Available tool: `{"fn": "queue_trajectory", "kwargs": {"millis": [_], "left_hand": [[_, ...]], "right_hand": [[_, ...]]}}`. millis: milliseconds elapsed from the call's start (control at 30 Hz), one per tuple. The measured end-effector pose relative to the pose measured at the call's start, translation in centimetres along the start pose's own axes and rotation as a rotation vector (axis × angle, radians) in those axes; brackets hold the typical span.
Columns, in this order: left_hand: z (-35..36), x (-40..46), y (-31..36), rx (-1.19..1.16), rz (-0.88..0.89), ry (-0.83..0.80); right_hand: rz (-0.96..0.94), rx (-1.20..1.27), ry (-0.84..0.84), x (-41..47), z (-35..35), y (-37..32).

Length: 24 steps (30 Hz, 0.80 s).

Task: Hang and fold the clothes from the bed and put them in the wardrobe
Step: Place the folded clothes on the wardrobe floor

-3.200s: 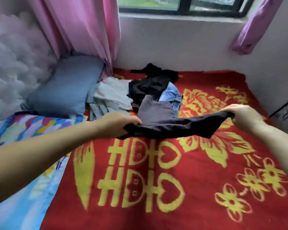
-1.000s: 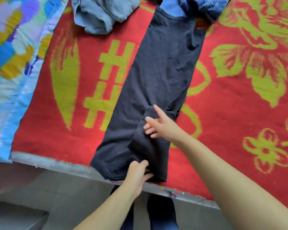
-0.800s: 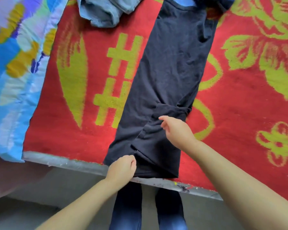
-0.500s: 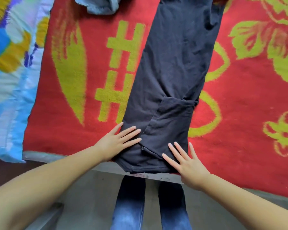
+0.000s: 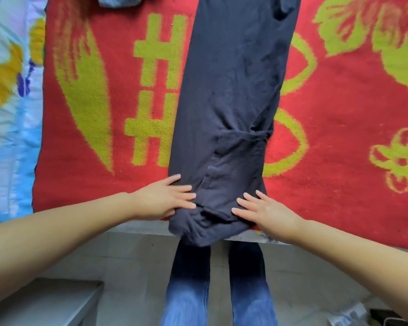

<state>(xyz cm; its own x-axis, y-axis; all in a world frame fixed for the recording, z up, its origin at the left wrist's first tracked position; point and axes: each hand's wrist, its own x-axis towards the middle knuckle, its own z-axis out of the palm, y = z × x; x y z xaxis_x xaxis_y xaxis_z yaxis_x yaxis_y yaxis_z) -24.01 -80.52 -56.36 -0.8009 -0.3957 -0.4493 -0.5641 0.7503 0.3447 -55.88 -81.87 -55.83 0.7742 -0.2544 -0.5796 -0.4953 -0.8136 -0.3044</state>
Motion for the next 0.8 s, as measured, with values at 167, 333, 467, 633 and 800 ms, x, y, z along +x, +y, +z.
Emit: {"fn": "queue_trajectory", "kwargs": {"millis": [167, 333, 467, 633, 800], "left_hand": [[-1.0, -0.3, 5.2, -0.771, -0.260, -0.297], [-1.4, 0.7, 2.5, -1.318, -0.789, 0.176], [-1.3, 3.8, -2.0, -1.219, -0.960, 0.677], [-0.2, 7.7, -3.7, -1.065, -1.187, 0.825], [-0.9, 7.0, -2.7, -0.979, -1.272, 0.964]], "right_hand": [[-0.011, 0.609, -0.315, -3.5, -2.3, -1.2], [0.326, 1.193, 0.059, -2.5, -5.2, 3.0], [0.630, 1.070, 0.527, 1.1, -4.2, 6.8], [0.912, 0.910, 0.477, 4.5, -3.1, 7.5], [0.845, 0.466, 0.684, 3.4, -4.4, 4.3]]}}
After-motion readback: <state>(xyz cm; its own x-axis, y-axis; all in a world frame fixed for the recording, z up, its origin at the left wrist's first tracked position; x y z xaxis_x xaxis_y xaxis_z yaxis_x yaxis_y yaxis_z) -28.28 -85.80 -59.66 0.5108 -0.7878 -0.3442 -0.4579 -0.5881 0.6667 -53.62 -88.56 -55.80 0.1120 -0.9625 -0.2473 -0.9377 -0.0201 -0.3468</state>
